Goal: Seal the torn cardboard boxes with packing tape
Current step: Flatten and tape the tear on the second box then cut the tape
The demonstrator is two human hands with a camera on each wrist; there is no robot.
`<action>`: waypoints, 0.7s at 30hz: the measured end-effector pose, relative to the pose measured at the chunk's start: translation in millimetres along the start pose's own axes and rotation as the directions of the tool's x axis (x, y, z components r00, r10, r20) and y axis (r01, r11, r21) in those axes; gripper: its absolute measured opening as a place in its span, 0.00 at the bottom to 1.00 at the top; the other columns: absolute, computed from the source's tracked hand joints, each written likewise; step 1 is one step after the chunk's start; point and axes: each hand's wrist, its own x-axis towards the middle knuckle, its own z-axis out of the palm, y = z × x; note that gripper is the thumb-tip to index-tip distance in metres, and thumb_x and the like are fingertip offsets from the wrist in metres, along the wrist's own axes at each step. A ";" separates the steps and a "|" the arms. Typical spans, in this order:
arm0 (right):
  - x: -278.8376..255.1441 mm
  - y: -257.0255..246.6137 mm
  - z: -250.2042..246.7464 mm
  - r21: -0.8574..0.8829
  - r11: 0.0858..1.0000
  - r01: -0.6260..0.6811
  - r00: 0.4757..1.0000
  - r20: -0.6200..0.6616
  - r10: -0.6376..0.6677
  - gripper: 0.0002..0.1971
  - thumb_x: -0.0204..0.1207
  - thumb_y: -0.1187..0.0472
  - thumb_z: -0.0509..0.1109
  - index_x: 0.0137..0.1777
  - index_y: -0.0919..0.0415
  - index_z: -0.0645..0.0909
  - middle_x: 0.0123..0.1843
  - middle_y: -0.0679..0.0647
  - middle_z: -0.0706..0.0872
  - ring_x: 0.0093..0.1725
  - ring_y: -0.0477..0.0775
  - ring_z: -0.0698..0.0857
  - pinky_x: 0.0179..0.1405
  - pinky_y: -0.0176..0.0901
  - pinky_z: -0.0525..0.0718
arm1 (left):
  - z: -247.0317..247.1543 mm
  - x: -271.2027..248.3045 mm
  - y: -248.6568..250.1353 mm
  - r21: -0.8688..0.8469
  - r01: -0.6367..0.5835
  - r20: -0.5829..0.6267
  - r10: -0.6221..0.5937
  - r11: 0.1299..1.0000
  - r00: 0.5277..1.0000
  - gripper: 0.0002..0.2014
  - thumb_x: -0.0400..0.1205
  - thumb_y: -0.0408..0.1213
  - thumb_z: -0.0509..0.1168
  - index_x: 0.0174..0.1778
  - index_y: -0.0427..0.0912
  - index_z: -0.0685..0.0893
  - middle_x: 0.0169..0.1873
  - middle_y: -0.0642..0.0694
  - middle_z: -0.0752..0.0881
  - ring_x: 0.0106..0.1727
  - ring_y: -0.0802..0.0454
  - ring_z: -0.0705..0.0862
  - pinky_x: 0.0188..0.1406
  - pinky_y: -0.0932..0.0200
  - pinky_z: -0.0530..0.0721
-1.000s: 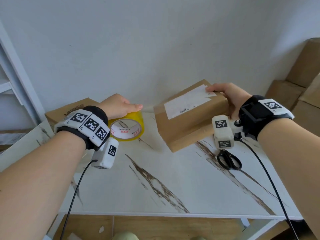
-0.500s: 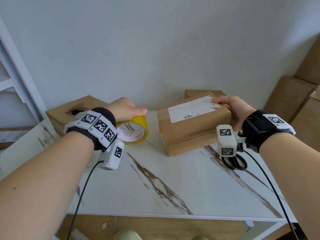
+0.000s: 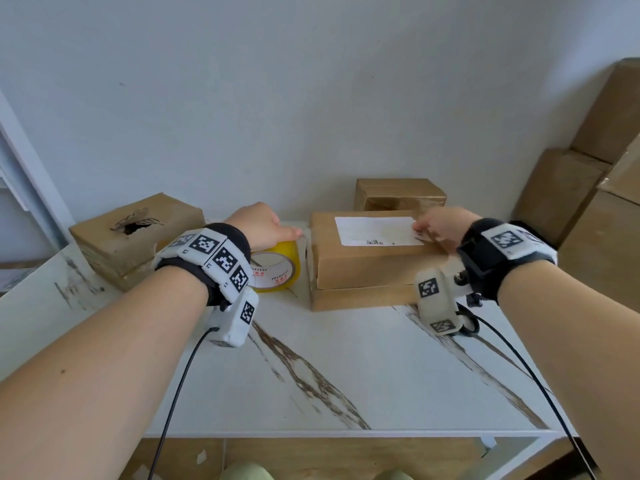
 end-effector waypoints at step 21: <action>-59.8 -74.6 54.6 -0.520 0.645 0.560 0.828 0.362 -0.428 0.28 0.77 0.49 0.67 0.75 0.57 0.70 0.72 0.56 0.76 0.71 0.58 0.74 0.63 0.43 0.72 | -8.7 -8.0 -20.8 -0.130 0.018 0.054 -0.012 0.991 0.998 0.26 0.84 0.57 0.55 0.29 0.40 0.78 0.31 0.43 0.81 0.34 0.48 0.79 0.45 0.57 0.74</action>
